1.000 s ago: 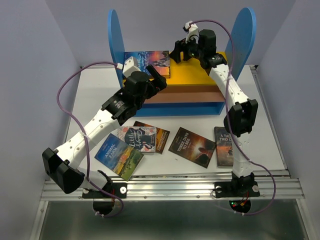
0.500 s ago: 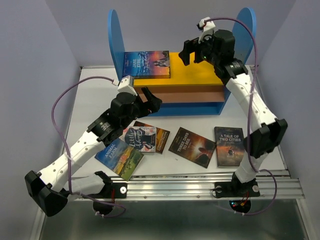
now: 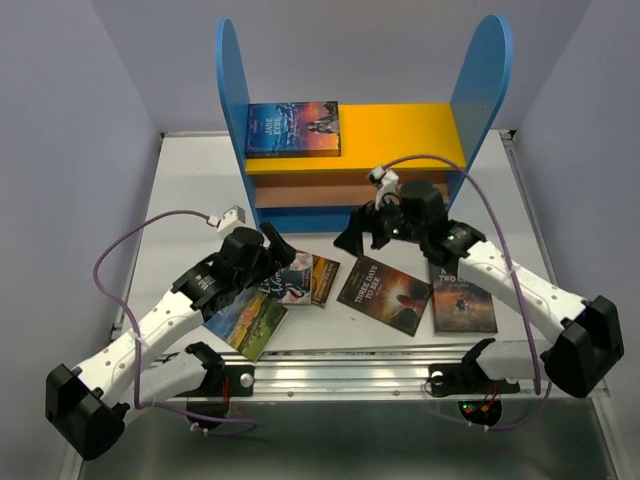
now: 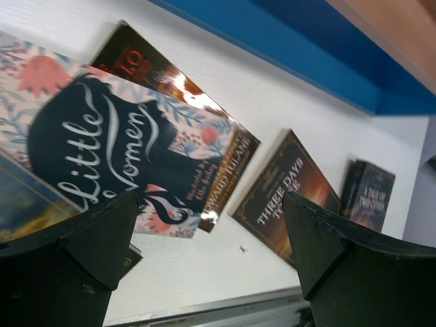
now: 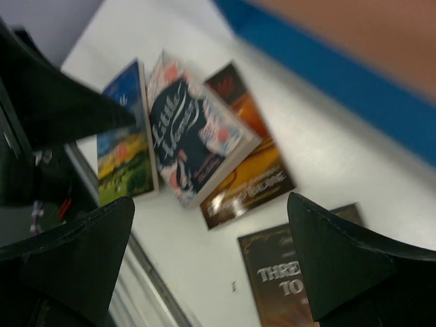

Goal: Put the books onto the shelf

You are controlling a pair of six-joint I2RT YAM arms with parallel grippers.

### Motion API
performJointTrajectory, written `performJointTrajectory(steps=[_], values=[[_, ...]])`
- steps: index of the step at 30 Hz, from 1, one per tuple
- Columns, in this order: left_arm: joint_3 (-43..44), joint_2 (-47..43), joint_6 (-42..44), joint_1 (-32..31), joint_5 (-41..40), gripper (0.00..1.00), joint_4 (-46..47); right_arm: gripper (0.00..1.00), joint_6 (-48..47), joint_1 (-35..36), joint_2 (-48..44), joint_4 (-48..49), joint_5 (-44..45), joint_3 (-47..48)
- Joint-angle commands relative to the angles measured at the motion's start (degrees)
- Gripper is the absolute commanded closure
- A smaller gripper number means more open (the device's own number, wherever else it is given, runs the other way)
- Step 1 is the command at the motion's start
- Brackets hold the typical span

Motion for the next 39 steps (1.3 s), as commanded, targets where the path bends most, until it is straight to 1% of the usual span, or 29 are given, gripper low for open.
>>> performJointTrajectory(steps=[1, 2, 3, 4, 6, 7, 9, 13, 15, 19, 24, 31, 33, 36, 39], values=[[2.0, 1.3, -5.3, 4.0, -3.7, 0.01, -5.5, 0.0, 5.6, 7.8, 2.9, 3.6, -1.7, -5.2], [2.0, 1.4, -5.8, 4.4, -4.0, 0.01, -6.2, 0.0, 6.6, 9.1, 3.5, 4.7, -1.9, -6.1], [1.9, 1.4, -6.1, 4.8, -4.8, 0.01, -7.3, 0.0, 8.9, 11.7, 4.2, 7.9, -2.3, -7.0], [1.3, 1.1, -6.7, 5.1, -5.2, 0.01, -7.7, 0.0, 9.8, 13.0, 4.8, 9.6, -3.8, -8.9], [0.2, 0.4, -8.6, 6.4, -5.7, 0.01, -7.7, 0.0, 13.4, 16.5, 7.2, 16.4, -4.3, -10.5], [-0.8, 0.0, -9.4, 6.8, -5.8, 0.01, -7.8, 0.0, 14.6, 17.4, 8.2, 18.0, -4.1, -11.5], [-2.6, -0.8, -11.0, 8.0, -5.6, 0.01, -7.7, 0.0, 17.7, 20.2, 11.3, 21.0, -2.2, -11.8], [-4.8, -2.6, -13.8, 8.9, -5.4, 0.01, -8.6, 0.0, 20.7, 24.3, 15.7, 25.5, 3.5, -11.9], [-5.7, -4.5, -14.2, 8.9, -5.4, 0.01, -8.8, 0.0, 23.7, 24.8, 17.4, 27.9, 6.2, -12.7], [-6.9, -6.9, -16.2, 8.9, -6.1, 0.01, -9.8, 0.0, 26.5, 25.4, 19.7, 28.0, 9.6, -13.0], [-8.6, -8.4, -17.5, 8.9, -4.9, 0.01, -10.6, 0.0, 29.4, 27.3, 23.9, 28.8, 7.6, -12.2], [-10.9, -8.4, -18.2, 9.0, -5.7, 0.01, -10.6, 0.0, 29.5, 29.7, 31.9, 31.8, 10.1, -8.6], [-11.9, -9.0, -19.4, 9.1, -6.3, 0.01, -10.0, 0.0, 30.1, 29.8, 33.5, 33.4, 9.4, -8.4], [-13.1, -9.5, -20.5, 9.2, -6.1, 0.01, -8.8, 0.0, 30.2, 29.8, 34.1, 35.4, 10.0, -8.4], [-14.9, -9.3, -21.6, 9.5, -6.1, 0.01, -8.5, 0.0, 32.6, 30.3, 33.9, 39.9, 13.3, -10.3]])
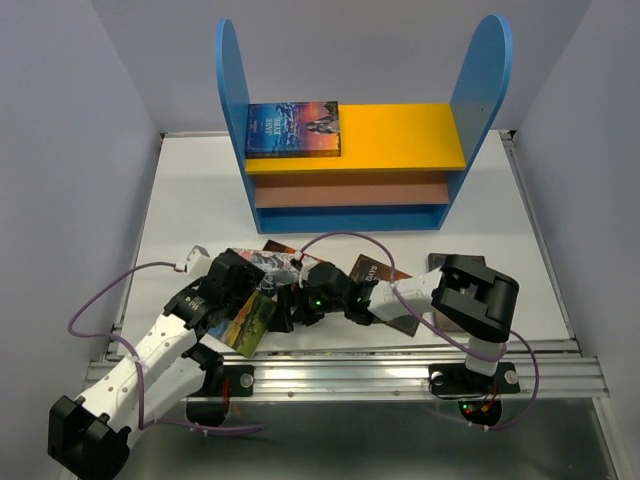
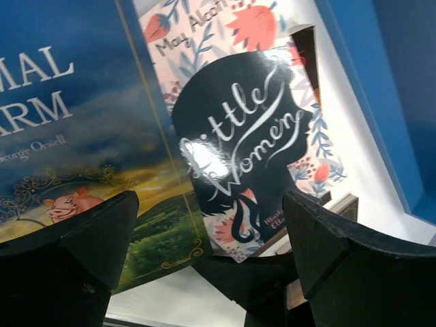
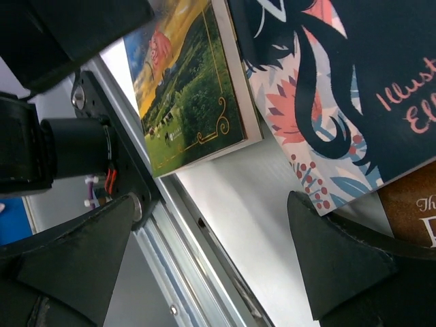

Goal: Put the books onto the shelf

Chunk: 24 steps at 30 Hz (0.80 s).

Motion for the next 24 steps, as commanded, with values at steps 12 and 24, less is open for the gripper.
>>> performJointTrajectory(steps=[12, 24], values=[[-3.7, 3.0, -6.6, 1.3, -2.3, 0.01, 1.8, 0.0, 5.0, 5.9, 2.4, 15.8, 17.0, -1.6], [-6.7, -2.9, -7.0, 1.7, -0.2, 0.01, 3.2, 0.0, 12.5, 7.5, 7.0, 14.6, 30.3, 0.7]])
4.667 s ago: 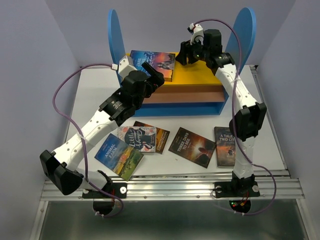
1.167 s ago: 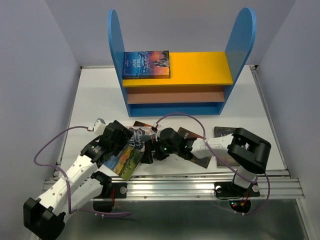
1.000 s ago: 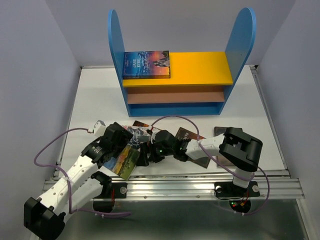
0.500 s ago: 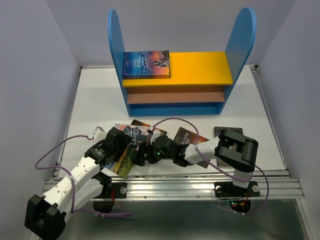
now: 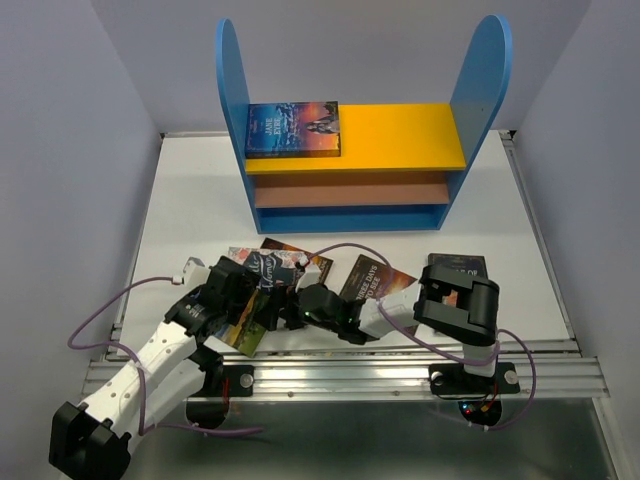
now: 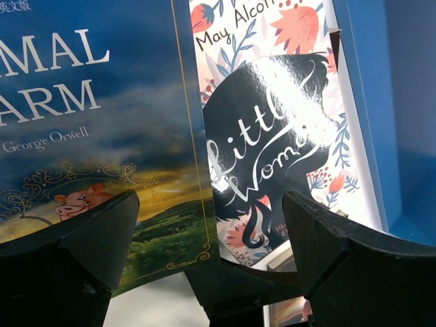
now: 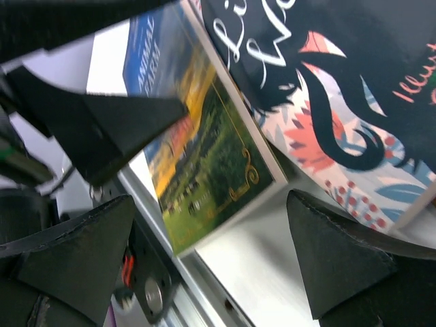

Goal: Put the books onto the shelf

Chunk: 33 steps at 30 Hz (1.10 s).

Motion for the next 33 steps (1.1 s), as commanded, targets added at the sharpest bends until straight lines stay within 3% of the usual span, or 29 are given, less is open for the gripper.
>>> performJointTrajectory(steps=[1, 5, 8, 9, 14, 16, 17, 25, 33], values=[[-0.9, -0.1, -0.2, 0.6, -0.4, 0.01, 0.6, 0.0, 2.5, 1.1, 2.9, 1.1, 8.1, 2.3], [-0.1, 1.3, 1.9, 1.0, -0.5, 0.01, 0.9, 0.0, -1.3, 1.1, 5.1, 2.8, 10.4, 4.5], [0.1, 2.0, 2.7, 1.1, -0.2, 0.01, 1.2, 0.1, -2.0, 1.1, 5.6, 5.3, 10.4, 4.1], [-0.1, 2.1, 2.9, 1.2, 0.0, 0.01, 1.7, 0.22, -1.7, 1.1, 5.8, 6.4, 10.4, 3.9], [0.0, 2.1, 3.5, 1.4, 1.1, 0.01, 2.6, 0.6, -0.4, 1.1, 7.1, 7.0, 10.9, 4.2], [0.5, 1.7, 4.0, 1.4, 1.4, 0.01, 2.3, 0.82, -0.7, 1.1, 6.8, 8.5, 11.3, 3.7], [0.7, 1.5, 4.2, 1.4, 1.8, 0.01, 2.2, 0.99, -0.9, 1.1, 6.5, 9.2, 11.7, 3.3], [6.5, -4.0, 9.8, 1.5, 4.3, 0.01, 0.9, 0.99, -3.1, 1.1, -0.6, 14.0, 14.6, -2.0], [12.1, -3.9, 18.1, 1.5, 12.7, 0.01, 3.8, 0.99, -5.8, 1.1, -16.5, 14.4, 20.9, -9.5]])
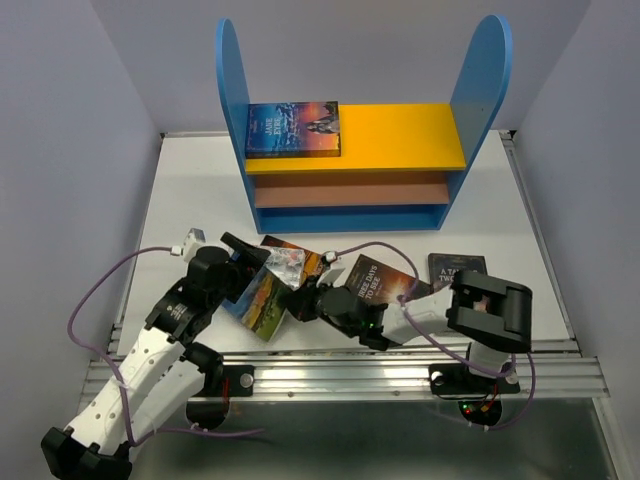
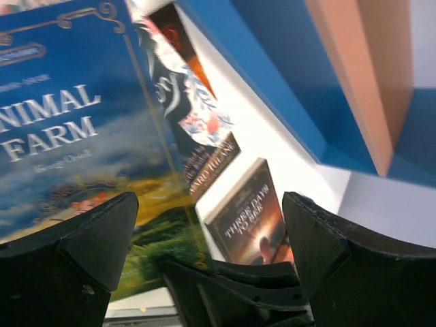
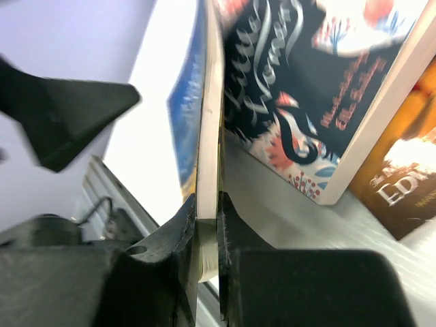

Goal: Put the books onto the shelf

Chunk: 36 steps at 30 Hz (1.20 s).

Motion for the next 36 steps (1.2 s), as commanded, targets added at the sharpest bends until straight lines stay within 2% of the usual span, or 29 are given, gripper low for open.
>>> performJointTrajectory(steps=[1, 7, 14, 18, 24, 27, 28, 31, 36], values=[[2.5, 0.6, 5.6, 0.3, 5.6, 0.01, 2.6, 0.99, -2.2, 0.2, -10.2, 6.1, 7.9, -2.4], [0.8, 0.2, 7.0, 0.3, 9.0, 0.01, 8.4, 0.99, -2.8, -1.9, -23.8, 1.2, 10.7, -6.1], [-2.3, -1.3, 6.6, 0.2, 17.2, 0.01, 17.9, 0.99, -5.5, -1.9, -33.8, -5.5, 14.4, -6.2], [-3.4, -1.6, 6.0, 0.2, 18.9, 0.01, 19.2, 0.99, -5.6, -1.9, -38.2, -8.4, 14.5, -5.7], [-4.4, -3.6, 5.2, 0.2, 19.8, 0.01, 20.9, 0.99, -5.2, -1.9, -40.1, -9.9, 12.1, -4.5], [-6.4, -4.5, 3.9, 0.2, 22.0, 0.01, 25.2, 0.99, -3.0, -1.9, -39.6, -10.5, 9.8, -3.8], [-7.2, -4.6, 3.4, 0.2, 23.9, 0.01, 30.1, 0.99, -1.8, -1.9, -39.3, -10.4, 9.4, -3.8], [-10.5, -4.2, 1.3, 0.2, 26.3, 0.01, 37.2, 0.99, 0.7, -1.9, -38.9, -10.3, 9.5, -3.7], [-10.4, -4.0, 1.6, 0.2, 26.3, 0.02, 37.6, 0.99, 1.9, -1.9, -39.9, -8.9, 10.1, -3.6]])
